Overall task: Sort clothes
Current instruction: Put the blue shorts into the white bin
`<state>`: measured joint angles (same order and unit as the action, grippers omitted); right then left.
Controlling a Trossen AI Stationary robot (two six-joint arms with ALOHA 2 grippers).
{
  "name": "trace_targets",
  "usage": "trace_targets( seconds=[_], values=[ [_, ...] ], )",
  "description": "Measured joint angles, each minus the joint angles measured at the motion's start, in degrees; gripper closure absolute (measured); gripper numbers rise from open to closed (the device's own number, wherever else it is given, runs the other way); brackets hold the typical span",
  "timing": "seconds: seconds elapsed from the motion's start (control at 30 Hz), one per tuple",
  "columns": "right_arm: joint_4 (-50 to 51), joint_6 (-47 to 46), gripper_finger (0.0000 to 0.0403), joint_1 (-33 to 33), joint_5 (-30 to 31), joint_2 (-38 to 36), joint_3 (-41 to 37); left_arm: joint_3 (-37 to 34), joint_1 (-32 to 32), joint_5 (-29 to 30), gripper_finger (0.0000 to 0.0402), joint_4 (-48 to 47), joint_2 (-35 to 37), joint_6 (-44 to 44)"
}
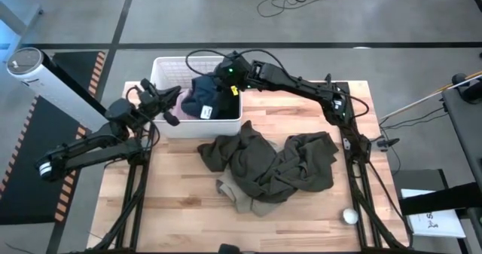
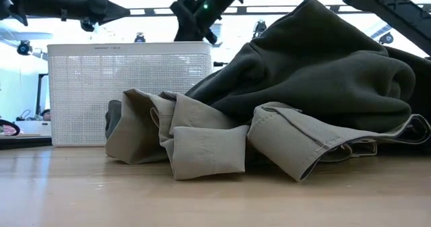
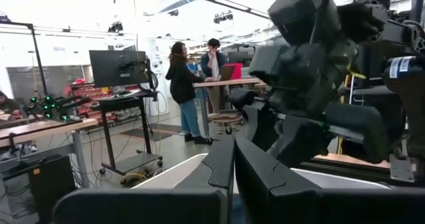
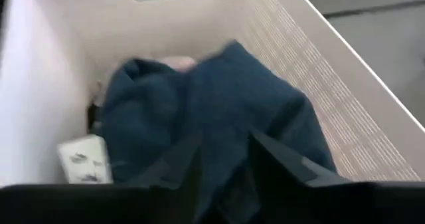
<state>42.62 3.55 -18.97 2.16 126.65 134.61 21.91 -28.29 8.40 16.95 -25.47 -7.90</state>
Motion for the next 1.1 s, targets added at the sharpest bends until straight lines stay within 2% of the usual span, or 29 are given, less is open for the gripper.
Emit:
trace_targets(
  seconds=[0.2, 0.53, 0.77, 0.87, 1.0, 1.1],
  values=[
    [-4.9, 0.0, 0.0392, -0.5, -6.8, 3.0, 0.1, 0.0, 0.0, 0.0, 0.0402, 0.4, -0.3, 0.0],
    [-2.1, -2.8, 0.0401, -0.6, -10.0, 10.3, 0.1, 0.0, 0.0, -0.5, 0.0402, 0.4, -0.3, 0.0],
    [1.0, -3.0, 0.0401, -1.0, -11.2, 11.3, 0.0, 0.0, 0.0, -0.5, 0.0402, 0.5, -0.3, 0.0],
    [1.0, -2.2, 0.04, -0.9, -11.1, 8.8, 0.0, 0.0, 0.0, -0.5, 0.0402, 0.5, -0.3, -0.1],
    [1.6, 0.1, 0.04, -0.2, -10.6, 2.0, 0.0, 0.0, 0.0, -0.5, 0.0402, 0.4, -0.3, -0.1],
    [4.0, 3.2, 0.0396, 0.8, -6.7, -3.3, 0.1, 0.0, 0.0, -1.3, 0.0402, 0.1, -0.3, -0.1]
  ],
)
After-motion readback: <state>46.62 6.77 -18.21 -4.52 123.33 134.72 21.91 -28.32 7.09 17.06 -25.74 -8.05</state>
